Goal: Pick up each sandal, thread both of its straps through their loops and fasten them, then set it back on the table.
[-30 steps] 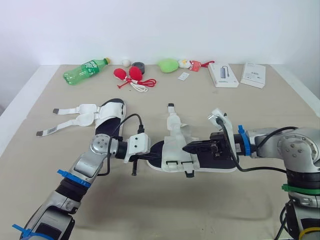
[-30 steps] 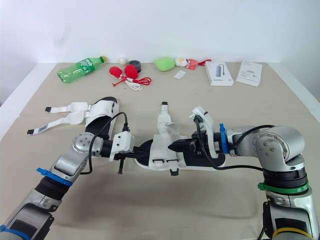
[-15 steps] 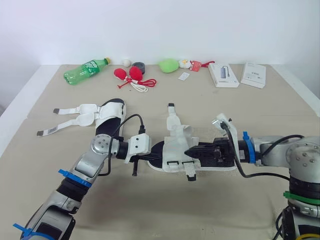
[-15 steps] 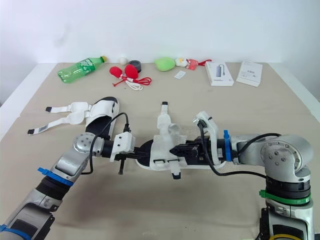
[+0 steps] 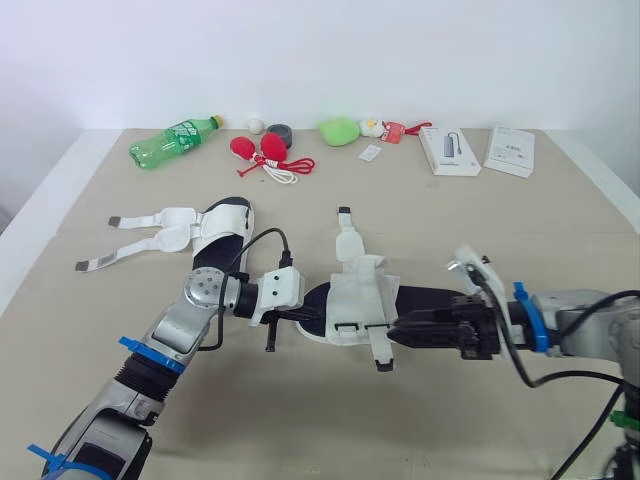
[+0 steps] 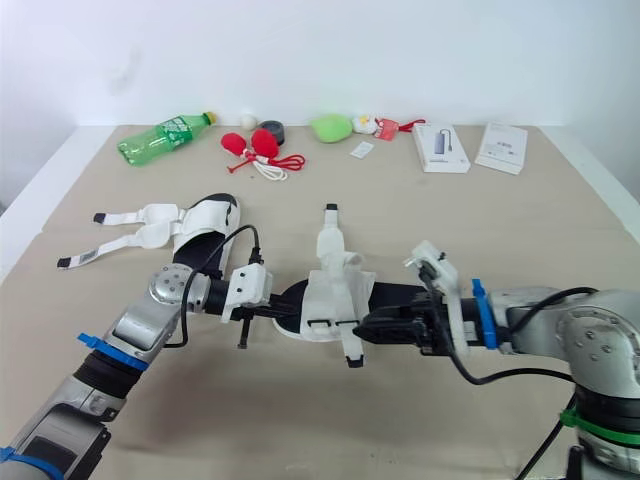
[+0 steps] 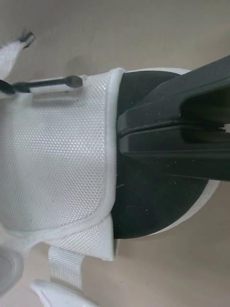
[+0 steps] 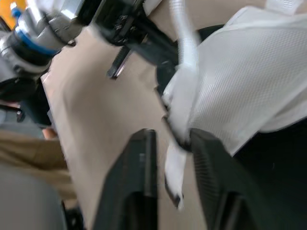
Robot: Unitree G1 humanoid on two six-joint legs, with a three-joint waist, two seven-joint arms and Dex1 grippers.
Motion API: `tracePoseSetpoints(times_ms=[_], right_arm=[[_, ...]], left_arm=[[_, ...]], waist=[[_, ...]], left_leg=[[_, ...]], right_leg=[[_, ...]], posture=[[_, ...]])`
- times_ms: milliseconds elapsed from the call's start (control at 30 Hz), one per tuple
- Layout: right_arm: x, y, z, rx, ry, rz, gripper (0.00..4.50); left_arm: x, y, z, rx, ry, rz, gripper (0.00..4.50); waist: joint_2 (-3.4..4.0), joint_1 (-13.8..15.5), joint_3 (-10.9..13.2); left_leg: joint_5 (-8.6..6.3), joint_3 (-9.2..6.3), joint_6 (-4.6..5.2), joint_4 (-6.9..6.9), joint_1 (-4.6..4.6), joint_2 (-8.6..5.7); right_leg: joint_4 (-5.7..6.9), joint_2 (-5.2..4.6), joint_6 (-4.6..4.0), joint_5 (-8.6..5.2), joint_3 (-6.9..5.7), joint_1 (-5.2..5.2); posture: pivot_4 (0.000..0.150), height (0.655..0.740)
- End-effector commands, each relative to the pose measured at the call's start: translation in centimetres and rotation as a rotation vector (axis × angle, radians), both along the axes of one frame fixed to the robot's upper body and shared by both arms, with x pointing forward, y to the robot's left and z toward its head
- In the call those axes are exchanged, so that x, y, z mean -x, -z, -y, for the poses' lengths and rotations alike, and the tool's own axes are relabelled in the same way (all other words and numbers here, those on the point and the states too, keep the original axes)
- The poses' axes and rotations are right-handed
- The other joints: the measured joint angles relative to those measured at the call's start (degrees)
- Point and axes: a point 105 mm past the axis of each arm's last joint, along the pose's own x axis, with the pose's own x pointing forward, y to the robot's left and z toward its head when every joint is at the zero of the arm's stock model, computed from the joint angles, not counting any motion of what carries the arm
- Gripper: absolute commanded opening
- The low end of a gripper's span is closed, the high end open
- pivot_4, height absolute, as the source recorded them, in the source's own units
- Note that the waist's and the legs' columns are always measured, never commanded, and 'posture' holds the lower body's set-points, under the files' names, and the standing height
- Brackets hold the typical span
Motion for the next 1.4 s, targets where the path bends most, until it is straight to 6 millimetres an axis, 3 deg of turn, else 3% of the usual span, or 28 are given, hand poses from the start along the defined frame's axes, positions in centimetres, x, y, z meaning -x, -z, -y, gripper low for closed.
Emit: tracePoseSetpoints(times_ms=[33,167,367,833,933,967,1000,1067,1167,1400], right_arm=[[1.1,-0.5,0.6,-0.045,-0.055,0.008,2.56],[2.0,1.6,0.7,0.009,-0.084,-0.006,2.56],[1.0,3.7,0.5,0.034,-0.062,0.060,2.56],[-1.5,3.3,-0.9,-0.004,-0.074,0.087,2.56],[-1.8,3.5,-1.0,-0.006,-0.069,0.075,1.72],[-1.8,3.5,-1.0,-0.009,-0.070,0.069,1.36],[-1.7,3.6,-1.0,-0.012,-0.073,0.059,0.68],[-1.6,3.8,-0.9,-0.013,-0.074,0.048,0.18],[-1.1,4.6,-0.6,0.001,-0.066,0.018,0.18],[2.3,6.7,-0.9,0.014,-0.101,-0.079,0.18]], left_arm=[[0.1,0.4,0.0,-0.023,0.006,-0.003,0.00],[0.1,0.4,0.0,-0.020,0.008,-0.002,0.00],[0.3,0.4,0.1,-0.016,0.008,-0.002,0.00],[-0.9,0.1,-0.3,-0.019,-0.057,0.042,0.00],[-1.2,0.2,-0.4,-0.021,-0.072,0.051,0.00],[-1.2,0.2,-0.4,-0.021,-0.074,0.052,0.00],[-1.2,0.2,-0.4,-0.021,-0.075,0.052,0.00],[-1.2,0.3,-0.5,-0.021,-0.074,0.052,0.00],[-1.0,0.4,-0.5,-0.023,-0.072,0.049,0.00],[-0.7,0.5,-0.5,-0.026,-0.069,0.043,0.00]], waist=[[0.01,0.0,0.0],[0.02,0.0,0.0],[0.01,0.0,0.0],[0.00,0.0,0.0],[0.01,0.0,0.0],[0.00,0.0,0.0],[0.00,0.0,0.0],[0.01,0.0,0.0],[0.00,0.0,0.0],[0.02,0.0,0.0]], left_leg=[[0.00,0.01,0.00,0.00,0.03,-0.01],[0.00,0.01,0.00,0.01,0.03,-0.01],[0.01,0.03,-0.01,0.04,0.05,-0.02],[0.01,0.05,-0.01,0.05,0.05,-0.01],[0.02,0.05,-0.01,0.06,0.06,-0.01],[0.04,0.05,0.00,0.06,0.06,-0.01],[0.04,0.05,0.00,0.06,0.06,-0.01],[0.04,0.06,0.01,0.06,0.06,-0.01],[0.06,0.06,0.01,0.06,0.06,-0.01],[0.06,0.04,0.02,0.06,0.06,-0.01]], right_leg=[[0.00,-0.01,0.00,0.00,0.01,0.02],[0.00,-0.01,0.00,0.00,0.00,0.03],[0.00,0.00,0.04,0.02,0.02,0.03],[0.00,0.00,0.03,0.06,0.04,0.02],[0.00,0.00,0.02,0.08,0.05,0.02],[0.00,-0.01,0.02,0.10,0.04,0.03],[0.00,-0.01,0.02,0.10,0.04,0.03],[0.00,-0.01,0.02,0.11,0.05,0.03],[0.00,0.00,0.02,0.13,0.05,0.03],[0.00,0.00,0.03,0.12,0.04,0.04]], posture=[[0.150,0.7400],[0.150,0.7400],[0.150,0.7400],[0.150,0.7400],[0.150,0.7400],[0.150,0.7400],[0.150,0.7400],[0.150,0.7400],[0.150,0.7400],[0.150,0.7400]])
